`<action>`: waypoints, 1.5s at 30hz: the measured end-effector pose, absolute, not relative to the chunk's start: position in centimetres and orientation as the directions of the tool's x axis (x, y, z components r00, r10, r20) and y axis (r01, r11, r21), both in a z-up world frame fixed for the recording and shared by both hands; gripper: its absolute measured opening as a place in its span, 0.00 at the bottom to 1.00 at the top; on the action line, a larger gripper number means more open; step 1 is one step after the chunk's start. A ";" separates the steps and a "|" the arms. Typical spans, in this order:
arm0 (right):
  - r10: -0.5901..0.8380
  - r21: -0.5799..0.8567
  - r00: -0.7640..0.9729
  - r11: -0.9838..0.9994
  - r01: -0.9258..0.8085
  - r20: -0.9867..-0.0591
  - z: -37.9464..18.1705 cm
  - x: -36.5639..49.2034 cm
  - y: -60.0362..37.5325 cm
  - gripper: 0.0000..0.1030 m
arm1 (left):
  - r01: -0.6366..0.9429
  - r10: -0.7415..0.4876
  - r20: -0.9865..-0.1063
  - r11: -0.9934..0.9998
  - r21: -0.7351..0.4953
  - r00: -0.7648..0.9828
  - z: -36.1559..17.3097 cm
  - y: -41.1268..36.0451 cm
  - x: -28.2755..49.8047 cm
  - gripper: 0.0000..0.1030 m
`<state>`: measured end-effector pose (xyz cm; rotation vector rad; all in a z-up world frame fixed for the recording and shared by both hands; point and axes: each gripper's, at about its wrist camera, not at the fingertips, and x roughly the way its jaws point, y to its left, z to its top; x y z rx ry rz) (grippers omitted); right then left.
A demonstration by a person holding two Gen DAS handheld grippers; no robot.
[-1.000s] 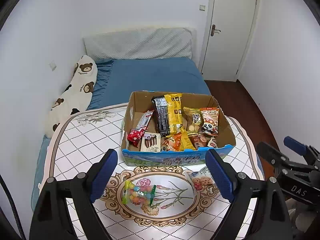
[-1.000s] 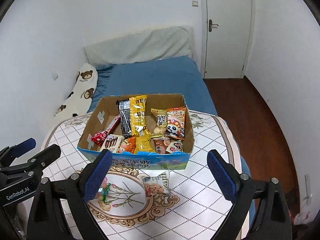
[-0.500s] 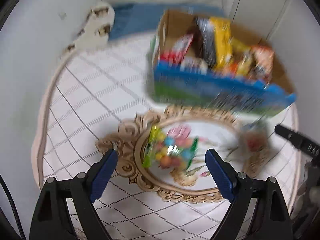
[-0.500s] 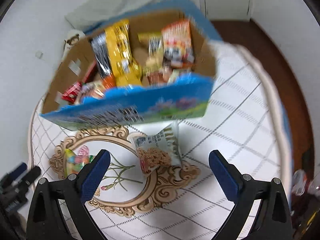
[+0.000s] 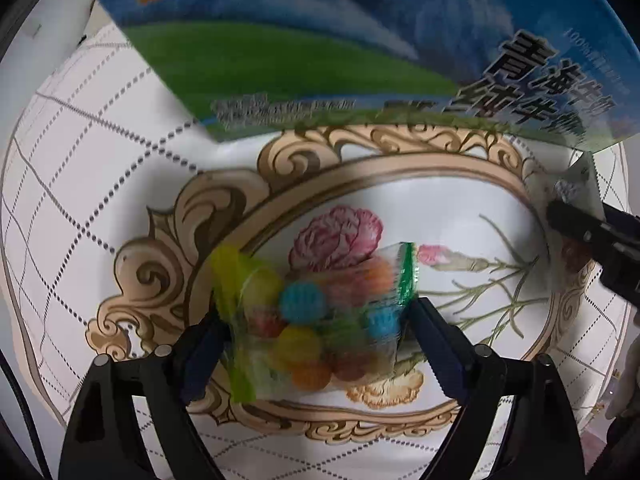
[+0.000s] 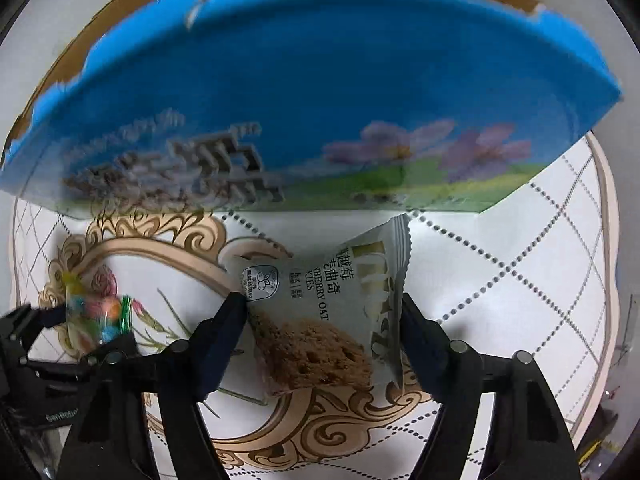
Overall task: Organize snacks
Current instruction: 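Grasp the gumball bag with the left tool while the right tool grasps the oat cookie packet, then carry both packets into the box and open both tools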
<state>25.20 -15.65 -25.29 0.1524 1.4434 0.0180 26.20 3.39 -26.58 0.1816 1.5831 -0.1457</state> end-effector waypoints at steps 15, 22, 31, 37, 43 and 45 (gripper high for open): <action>0.187 0.197 0.181 0.980 0.036 -0.965 -22.6 19.2 -14.4 0.56 | 0.116 -0.105 -0.995 0.988 -0.104 -0.002 -22.8 3.1 19.5 0.58; 0.298 0.319 0.266 0.947 0.037 -0.917 -17.1 17.8 -14.7 0.56 | 0.151 -0.251 -0.959 0.961 -0.231 0.129 -13.5 0.9 19.7 0.58; 0.301 0.342 0.460 0.940 0.007 -0.836 -7.1 23.9 -17.6 0.56 | 0.205 -0.251 -0.935 0.958 -0.203 0.249 -6.8 -1.0 32.2 0.58; 0.237 0.285 0.434 0.957 0.048 -0.869 -8.4 32.0 -19.1 0.56 | 0.158 -0.177 -0.972 0.975 -0.153 0.151 -11.5 -1.2 40.8 0.58; 0.218 0.274 0.352 0.955 0.115 -0.910 -12.7 37.9 -20.0 0.56 | 0.134 -0.110 -0.993 0.986 -0.102 0.052 -16.9 -1.5 45.4 0.58; 0.216 0.271 0.332 0.954 0.127 -0.918 -14.0 39.1 -20.0 0.56 | 0.130 -0.096 -0.995 0.987 -0.092 0.024 -18.2 -1.6 46.3 0.59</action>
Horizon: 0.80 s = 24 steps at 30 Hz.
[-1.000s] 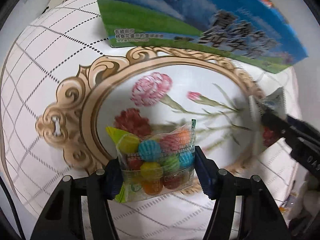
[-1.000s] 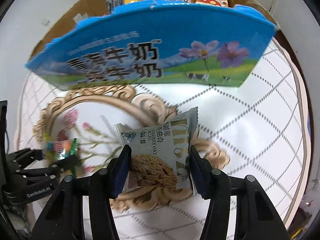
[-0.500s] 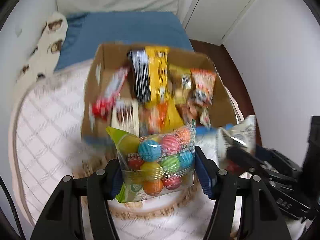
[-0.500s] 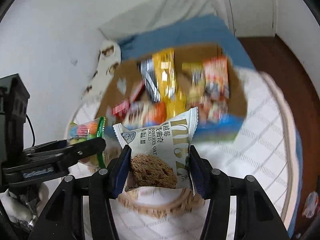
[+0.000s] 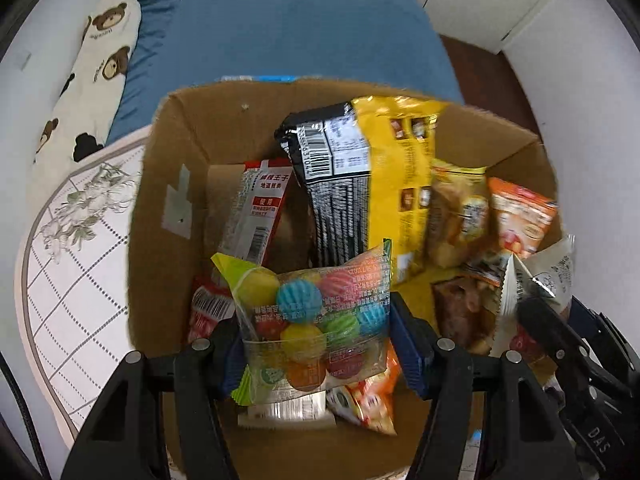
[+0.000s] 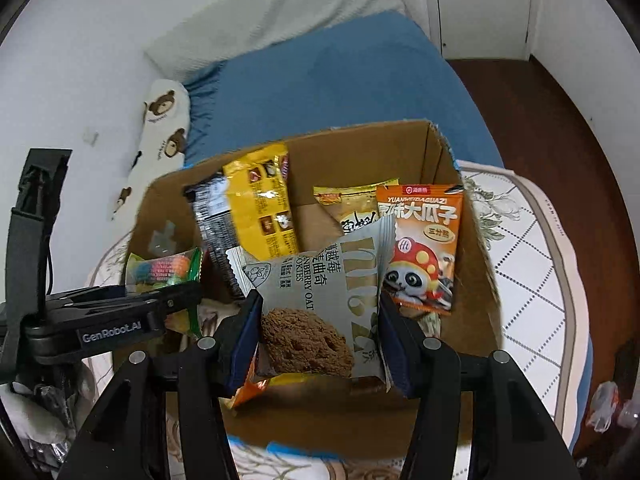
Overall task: Organize snacks
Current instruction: 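Carry both packets into the box and open both tools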
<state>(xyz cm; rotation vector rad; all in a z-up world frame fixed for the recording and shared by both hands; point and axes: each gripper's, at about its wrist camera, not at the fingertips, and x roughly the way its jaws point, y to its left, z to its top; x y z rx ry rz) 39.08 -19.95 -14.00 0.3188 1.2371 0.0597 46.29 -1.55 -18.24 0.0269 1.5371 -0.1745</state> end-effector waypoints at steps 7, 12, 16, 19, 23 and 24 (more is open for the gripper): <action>0.197 0.239 0.222 0.953 0.183 -0.955 -18.5 41.3 -19.9 0.93 | 0.089 -0.089 -0.996 0.992 -0.091 -0.030 -21.2 -1.2 48.1 0.67; 0.154 0.189 0.194 0.966 0.179 -0.969 -19.6 41.4 -19.8 0.95 | 0.089 -0.070 -0.997 0.994 -0.069 0.010 -21.2 -0.7 48.1 0.72; 0.117 0.153 0.205 0.973 0.171 -0.972 -19.4 41.2 -19.9 0.95 | 0.098 -0.049 -0.998 0.994 -0.044 0.044 -20.3 -0.8 47.3 0.72; 0.087 0.124 0.215 0.979 0.164 -0.973 -19.0 40.8 -20.0 0.95 | 0.109 -0.032 -0.997 0.994 -0.023 0.076 -19.7 -1.0 46.6 0.72; 0.056 0.093 0.233 0.984 0.151 -0.971 -18.2 40.0 -20.0 0.95 | 0.124 -0.027 -0.993 0.992 -0.013 0.113 -18.7 -1.4 45.2 0.72; 0.050 0.087 0.238 0.985 0.148 -0.970 -17.9 39.8 -20.1 0.95 | 0.127 -0.028 -0.992 0.992 -0.013 0.120 -18.4 -1.6 44.6 0.72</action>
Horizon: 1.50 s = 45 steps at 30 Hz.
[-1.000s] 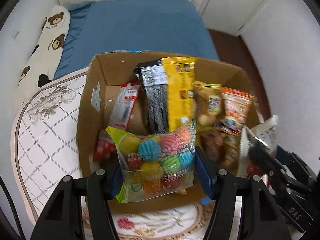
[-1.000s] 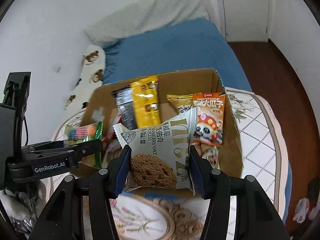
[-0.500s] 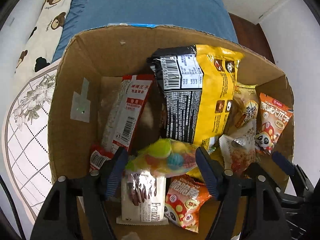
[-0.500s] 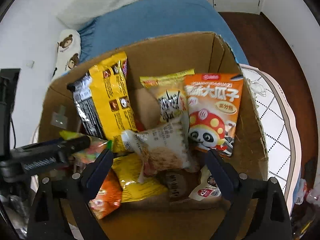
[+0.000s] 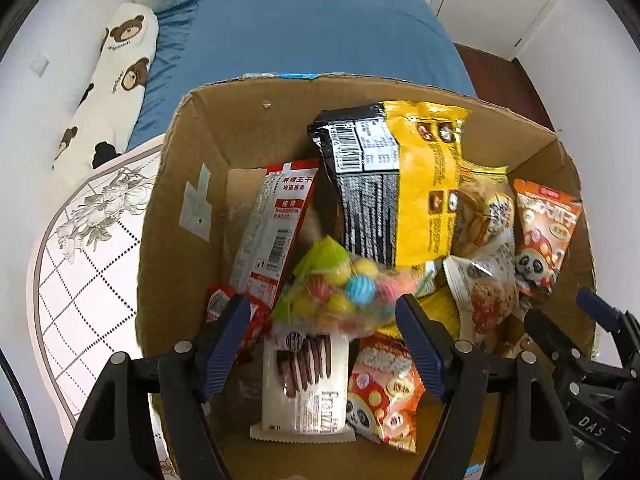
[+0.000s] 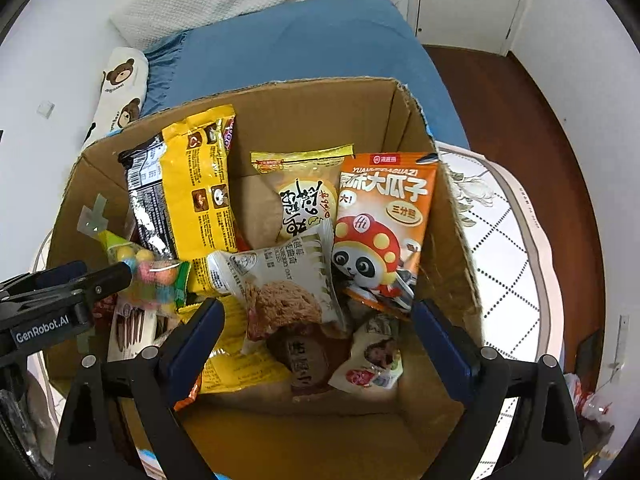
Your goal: Organize snacks
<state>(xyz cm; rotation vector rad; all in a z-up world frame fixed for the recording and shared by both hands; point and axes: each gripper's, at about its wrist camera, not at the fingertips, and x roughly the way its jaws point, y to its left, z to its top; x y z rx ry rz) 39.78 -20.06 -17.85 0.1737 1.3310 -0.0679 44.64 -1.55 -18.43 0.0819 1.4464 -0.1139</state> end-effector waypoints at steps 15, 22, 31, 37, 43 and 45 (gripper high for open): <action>-0.004 0.046 0.392 0.992 0.117 -0.920 -11.1 33.6 -19.4 0.97 | 0.130 -0.037 -0.960 0.991 -0.001 0.276 -11.8 -1.2 38.0 0.74; -0.010 0.043 0.493 0.994 0.097 -0.870 -6.0 28.6 -18.5 0.99 | 0.133 -0.048 -0.918 0.991 0.005 0.394 -6.9 -0.6 32.8 0.75; -0.024 0.030 0.622 0.997 0.077 -0.783 0.4 19.3 -17.4 1.00 | 0.106 -0.048 -0.836 0.994 0.012 0.546 -1.4 0.5 24.2 0.82; -0.038 0.029 0.682 0.996 0.086 -0.731 4.0 13.6 -17.5 1.00 | 0.077 -0.024 -0.790 0.997 0.030 0.613 1.4 1.3 19.1 0.82; -0.042 0.020 0.728 0.997 0.077 -0.684 7.1 9.3 -17.0 1.00 | 0.077 -0.017 -0.743 0.996 0.046 0.669 4.0 1.8 14.9 0.82; -0.045 0.015 0.741 0.997 0.075 -0.670 8.0 8.0 -16.8 1.00 | 0.081 -0.021 -0.730 0.996 0.048 0.683 4.9 1.9 13.8 0.82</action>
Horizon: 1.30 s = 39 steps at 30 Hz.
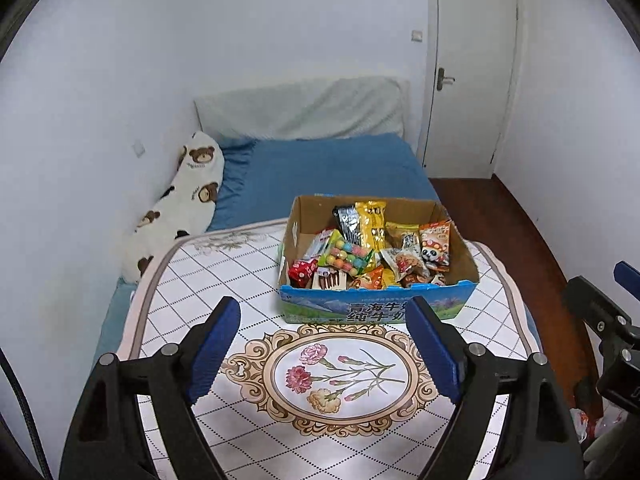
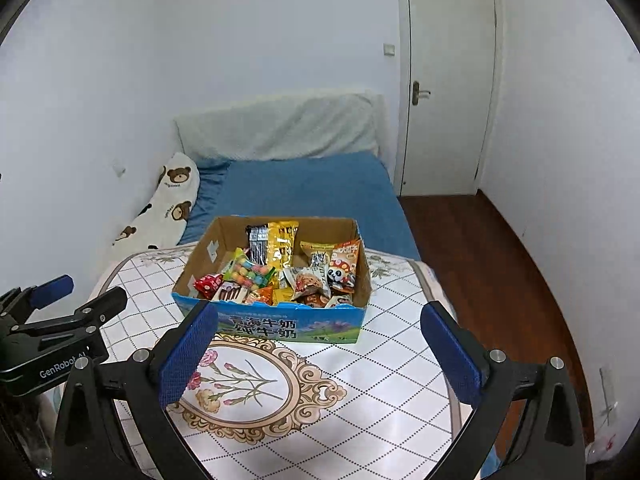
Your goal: Organize snacks
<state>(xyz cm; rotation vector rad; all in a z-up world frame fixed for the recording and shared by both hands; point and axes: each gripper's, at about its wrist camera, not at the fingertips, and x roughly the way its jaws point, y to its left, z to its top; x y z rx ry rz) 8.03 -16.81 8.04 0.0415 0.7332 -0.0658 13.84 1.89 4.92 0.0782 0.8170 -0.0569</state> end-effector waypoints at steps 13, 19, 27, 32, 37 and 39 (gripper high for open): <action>-0.037 0.009 0.771 0.998 0.055 -0.636 10.8 3.9 -16.0 1.00 | 0.082 -0.038 -0.708 0.996 0.029 0.705 6.6 2.1 10.4 0.82; -0.041 0.009 0.764 0.998 0.061 -0.644 10.2 4.3 -16.1 1.00 | 0.072 -0.034 -0.702 0.997 0.024 0.711 6.1 2.0 11.1 0.95; -0.061 0.007 0.756 0.996 0.087 -0.652 8.8 6.4 -16.6 1.00 | 0.050 -0.009 -0.706 0.998 0.038 0.708 4.8 1.7 13.4 0.98; -0.084 -0.003 0.739 0.994 0.109 -0.668 7.1 9.0 -17.1 1.00 | 0.048 0.008 -0.722 0.997 0.057 0.692 3.0 1.3 15.9 0.98; -0.099 -0.007 0.713 0.991 0.131 -0.694 5.0 11.8 -17.6 1.00 | 0.036 0.018 -0.761 0.998 0.055 0.649 0.5 1.3 18.5 0.98; -0.098 -0.006 0.703 0.991 0.132 -0.705 4.1 12.9 -17.7 1.00 | 0.033 0.025 -0.767 0.998 0.061 0.641 -0.2 1.2 19.2 0.98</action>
